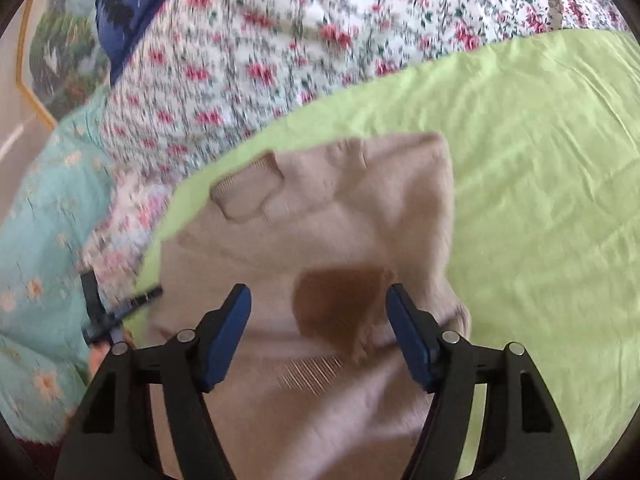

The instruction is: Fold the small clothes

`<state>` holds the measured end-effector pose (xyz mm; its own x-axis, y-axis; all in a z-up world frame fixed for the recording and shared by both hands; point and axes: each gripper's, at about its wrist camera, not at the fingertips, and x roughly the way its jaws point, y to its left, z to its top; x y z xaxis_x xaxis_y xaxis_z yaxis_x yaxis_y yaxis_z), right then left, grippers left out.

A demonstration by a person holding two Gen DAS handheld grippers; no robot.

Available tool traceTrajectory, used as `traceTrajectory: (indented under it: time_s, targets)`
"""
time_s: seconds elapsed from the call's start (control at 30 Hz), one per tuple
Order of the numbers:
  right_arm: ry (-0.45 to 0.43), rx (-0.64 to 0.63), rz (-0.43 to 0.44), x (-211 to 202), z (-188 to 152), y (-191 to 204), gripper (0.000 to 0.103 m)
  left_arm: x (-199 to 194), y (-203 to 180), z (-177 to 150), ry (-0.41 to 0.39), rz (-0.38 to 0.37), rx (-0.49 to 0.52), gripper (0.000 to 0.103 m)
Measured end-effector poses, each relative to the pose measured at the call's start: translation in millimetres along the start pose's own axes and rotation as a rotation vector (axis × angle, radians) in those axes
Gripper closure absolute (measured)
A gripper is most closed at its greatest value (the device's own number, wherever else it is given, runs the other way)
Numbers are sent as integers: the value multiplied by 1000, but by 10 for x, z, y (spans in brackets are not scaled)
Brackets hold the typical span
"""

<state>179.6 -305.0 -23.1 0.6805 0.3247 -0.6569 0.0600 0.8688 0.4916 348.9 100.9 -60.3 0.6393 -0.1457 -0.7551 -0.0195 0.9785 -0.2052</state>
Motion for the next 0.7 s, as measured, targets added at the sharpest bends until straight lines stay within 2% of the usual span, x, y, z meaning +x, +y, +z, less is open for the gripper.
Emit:
traceTrajectory:
  time_s: [0.1,0.13,0.17,0.2,0.23,0.33,0.37,0.43,0.53,0.57,0.6,0.67,0.7]
  targets:
    - [26,-45,-55,156,-60,11,32,108,-20,-19,16,39,9,36]
    - [38,-50,-69,214,-65,-4,37,122,-38,-23,15,51,17,36]
    - [57,-35,-62,265,-64,-32,69,130,-63,-23,12,66,27,36]
    - [73,-13,-37,296,-55,-58,91,135,-86,-22,10,78,35,35]
    - [89,24,8,297,-44,-82,97,149,-107,-19,11,97,44,35]
    - [1,44,105,-27,11,-47,97,169,-141,-26,14,132,62,34]
    - [-2,45,106,-97,26,-50,98,170,-155,-27,12,140,67,34]
    - [46,38,19,-75,25,-129,98,184,-168,-28,10,148,73,33]
    - [115,21,-233,50,-41,-285,98,204,-192,-24,10,165,83,32]
    - [96,24,-301,1,-47,-301,96,205,-198,-24,9,172,87,32]
    - [71,31,-317,-54,-47,-285,94,203,-199,-18,8,174,89,32]
    - [-6,15,-238,-183,-49,-101,94,201,-197,-20,4,179,91,32]
    - [-17,-11,-195,-179,-49,7,94,208,-204,-16,4,183,92,32]
